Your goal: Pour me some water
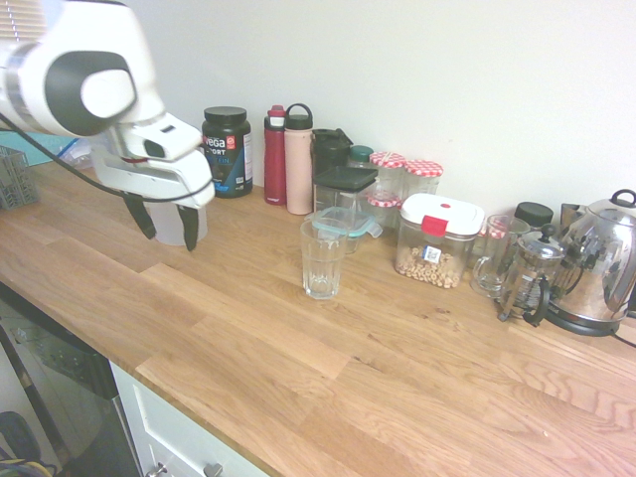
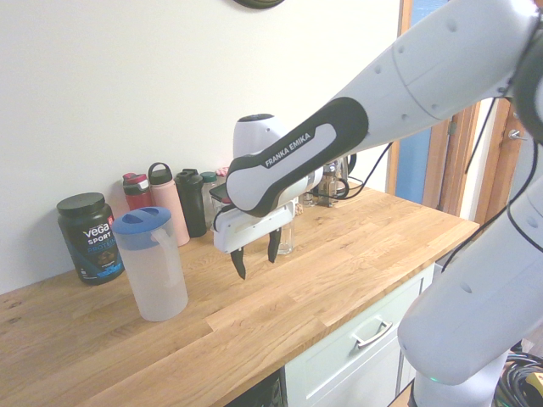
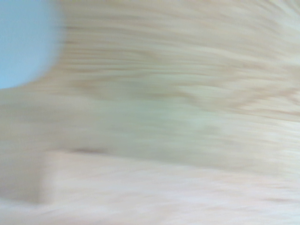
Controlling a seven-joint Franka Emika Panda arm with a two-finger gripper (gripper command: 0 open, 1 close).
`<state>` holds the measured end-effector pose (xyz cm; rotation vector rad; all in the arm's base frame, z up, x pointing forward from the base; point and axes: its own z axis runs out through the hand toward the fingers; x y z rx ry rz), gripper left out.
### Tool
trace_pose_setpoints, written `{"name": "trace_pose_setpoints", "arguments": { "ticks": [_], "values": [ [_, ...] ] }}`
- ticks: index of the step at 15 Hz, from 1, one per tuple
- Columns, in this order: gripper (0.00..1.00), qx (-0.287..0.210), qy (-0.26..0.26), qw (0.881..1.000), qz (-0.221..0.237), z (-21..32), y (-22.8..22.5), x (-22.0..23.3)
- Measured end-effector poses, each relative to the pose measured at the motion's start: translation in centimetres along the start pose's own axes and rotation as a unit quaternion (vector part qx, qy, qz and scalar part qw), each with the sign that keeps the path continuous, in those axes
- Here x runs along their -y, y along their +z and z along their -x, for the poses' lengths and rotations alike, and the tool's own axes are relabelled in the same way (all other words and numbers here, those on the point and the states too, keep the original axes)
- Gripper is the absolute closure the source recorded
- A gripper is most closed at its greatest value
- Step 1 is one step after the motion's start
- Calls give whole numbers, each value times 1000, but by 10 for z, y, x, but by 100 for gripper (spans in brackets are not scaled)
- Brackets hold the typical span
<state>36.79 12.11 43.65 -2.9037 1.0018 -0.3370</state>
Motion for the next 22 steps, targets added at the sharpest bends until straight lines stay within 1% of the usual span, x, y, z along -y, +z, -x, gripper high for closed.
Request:
{"name": "trace_pose_setpoints", "arguments": {
  "ticks": [3,5,6,8,11,16,17,22],
  "values": [
    [0,-53,-11,998,-38,52,-30,29],
    [0,-90,-4,993,-76,78,-38,51],
    [0,-100,-2,991,-92,84,-39,58],
    [0,-112,6,987,-118,84,-41,67],
    [0,-132,16,980,-147,67,-39,78],
    [0,-132,-4,977,-166,54,-32,110],
    [100,-134,-6,977,-166,53,-32,114],
    [100,-142,-7,976,-164,45,-27,126]
  ]
}}
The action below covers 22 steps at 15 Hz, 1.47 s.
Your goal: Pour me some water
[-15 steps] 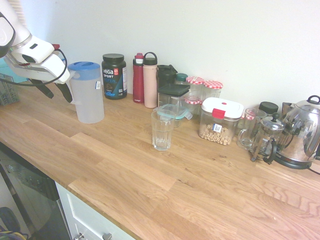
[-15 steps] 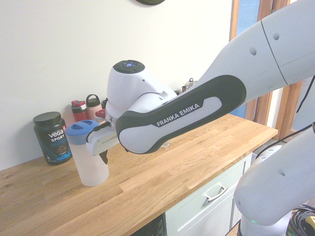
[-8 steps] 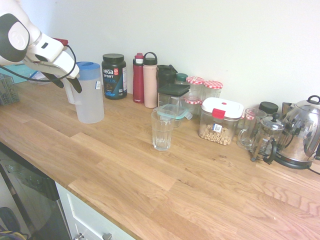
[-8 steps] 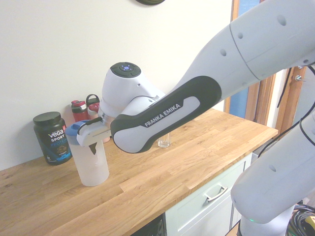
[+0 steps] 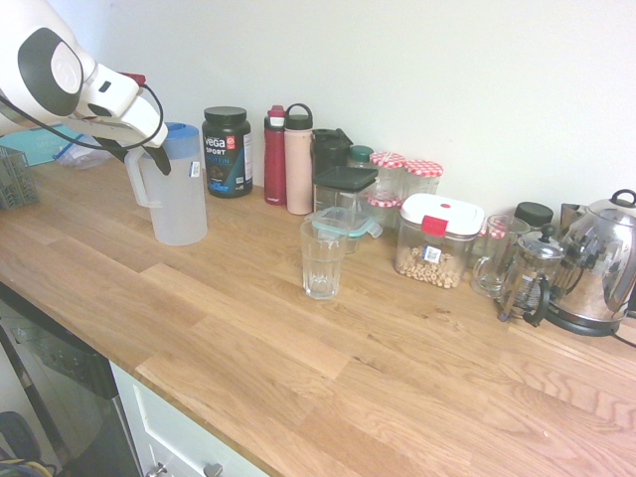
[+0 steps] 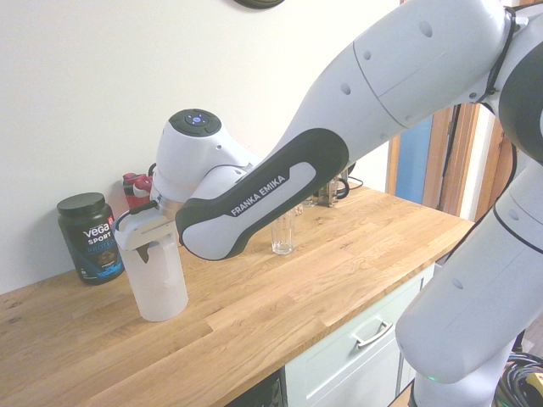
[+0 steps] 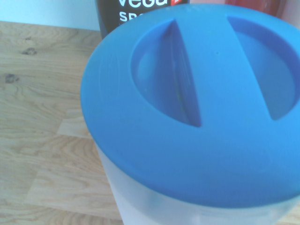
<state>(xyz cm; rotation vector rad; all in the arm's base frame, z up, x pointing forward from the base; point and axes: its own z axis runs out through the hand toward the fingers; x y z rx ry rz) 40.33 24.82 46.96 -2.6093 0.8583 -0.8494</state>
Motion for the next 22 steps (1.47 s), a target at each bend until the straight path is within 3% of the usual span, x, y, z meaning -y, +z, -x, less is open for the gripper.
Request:
{"name": "trace_pose_setpoints", "arguments": {
  "ticks": [22],
  "values": [
    [100,-3,-1,1000,16,11,-1,-3]
  ]
}}
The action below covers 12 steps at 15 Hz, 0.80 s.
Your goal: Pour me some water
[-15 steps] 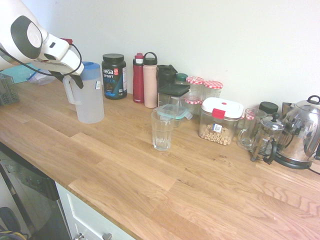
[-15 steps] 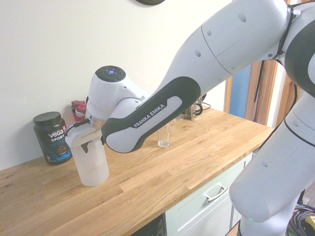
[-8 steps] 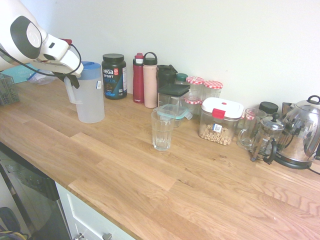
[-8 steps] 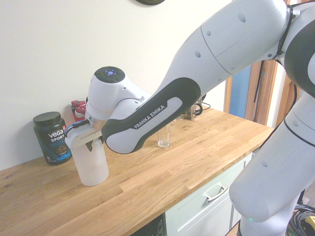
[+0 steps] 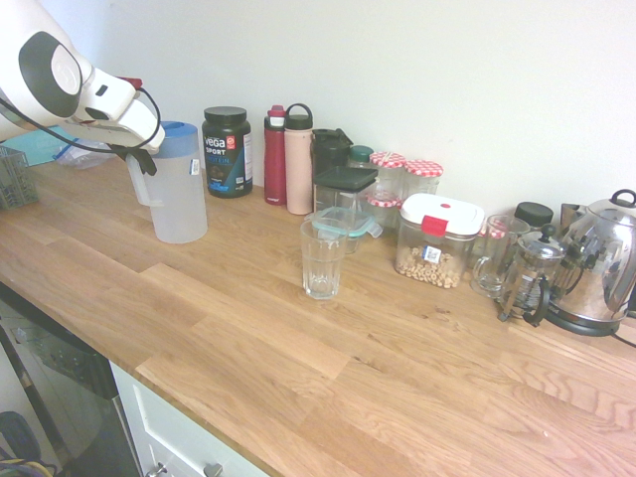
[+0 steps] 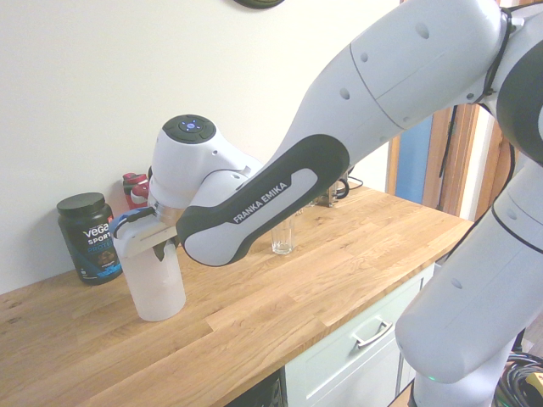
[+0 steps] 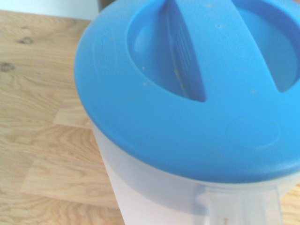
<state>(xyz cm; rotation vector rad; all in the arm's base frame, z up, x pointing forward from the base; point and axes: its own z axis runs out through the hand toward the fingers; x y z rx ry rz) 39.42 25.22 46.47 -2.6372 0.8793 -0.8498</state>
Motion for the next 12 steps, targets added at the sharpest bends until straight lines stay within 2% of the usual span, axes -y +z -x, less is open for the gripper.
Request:
{"name": "trace_pose_setpoints", "arguments": {
  "ticks": [4,9,12],
  "values": [
    [100,4,21,1000,22,15,-41,-24],
    [100,-30,41,998,31,38,-112,-67],
    [100,-45,65,996,49,31,-140,-105]
  ]
}}
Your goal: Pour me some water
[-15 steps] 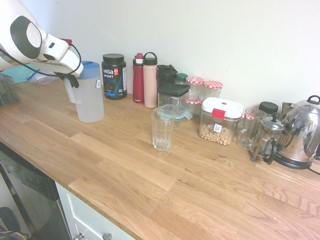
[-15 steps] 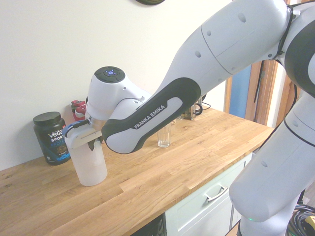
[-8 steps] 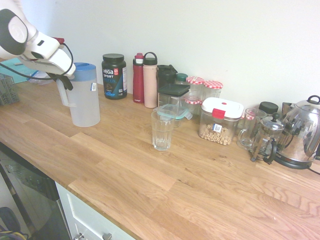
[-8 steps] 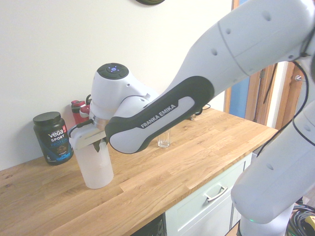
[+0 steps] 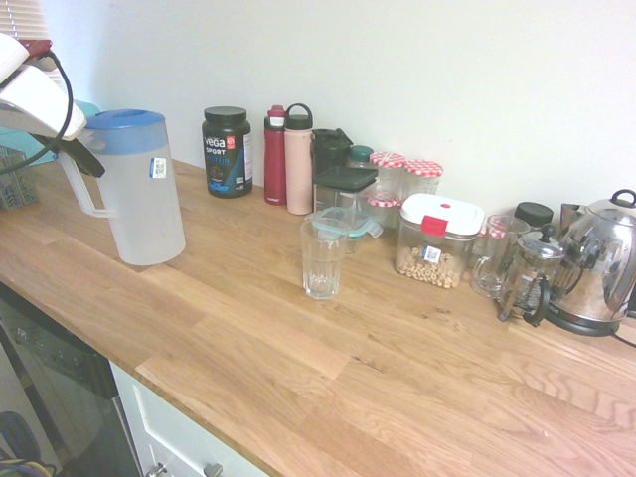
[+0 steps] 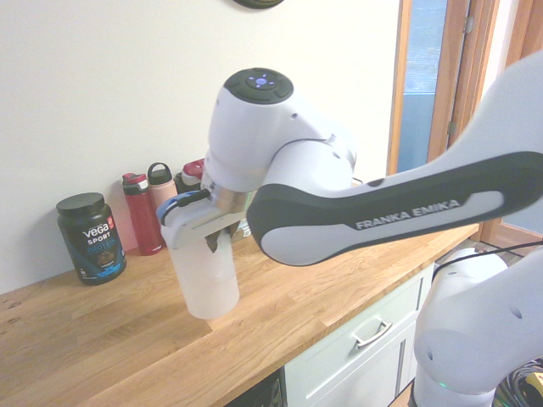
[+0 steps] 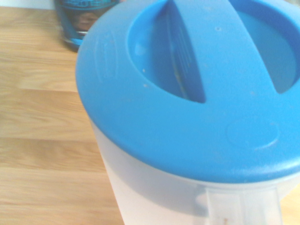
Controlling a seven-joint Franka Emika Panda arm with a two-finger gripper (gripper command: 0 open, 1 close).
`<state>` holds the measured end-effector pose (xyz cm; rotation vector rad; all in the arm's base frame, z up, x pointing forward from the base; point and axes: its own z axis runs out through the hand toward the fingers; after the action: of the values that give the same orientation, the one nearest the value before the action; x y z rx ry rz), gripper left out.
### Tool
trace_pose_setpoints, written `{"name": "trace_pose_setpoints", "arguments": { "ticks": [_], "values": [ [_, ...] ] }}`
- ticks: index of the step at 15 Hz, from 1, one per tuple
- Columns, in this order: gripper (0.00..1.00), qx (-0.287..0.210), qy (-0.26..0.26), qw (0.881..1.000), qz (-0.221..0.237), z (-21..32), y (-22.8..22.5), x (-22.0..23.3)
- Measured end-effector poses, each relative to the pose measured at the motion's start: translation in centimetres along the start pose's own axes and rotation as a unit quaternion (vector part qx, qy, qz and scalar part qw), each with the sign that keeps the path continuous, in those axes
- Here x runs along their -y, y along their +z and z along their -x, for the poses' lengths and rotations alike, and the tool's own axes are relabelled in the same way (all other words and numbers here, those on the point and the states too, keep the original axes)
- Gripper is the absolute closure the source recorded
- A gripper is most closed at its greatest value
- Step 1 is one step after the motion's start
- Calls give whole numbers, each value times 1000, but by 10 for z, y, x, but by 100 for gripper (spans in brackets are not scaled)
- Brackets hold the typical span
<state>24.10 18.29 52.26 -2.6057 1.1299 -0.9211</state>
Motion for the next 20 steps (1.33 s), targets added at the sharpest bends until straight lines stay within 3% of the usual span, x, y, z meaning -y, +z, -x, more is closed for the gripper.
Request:
{"name": "trace_pose_setpoints", "arguments": {
  "ticks": [7,12,17,20],
  "values": [
    [100,28,5,999,41,-79,-41,-75],
    [100,36,8,999,40,-166,-46,-163],
    [100,66,-44,997,6,-222,-24,-255],
    [100,85,-67,994,-10,-255,13,-269]
  ]
}}
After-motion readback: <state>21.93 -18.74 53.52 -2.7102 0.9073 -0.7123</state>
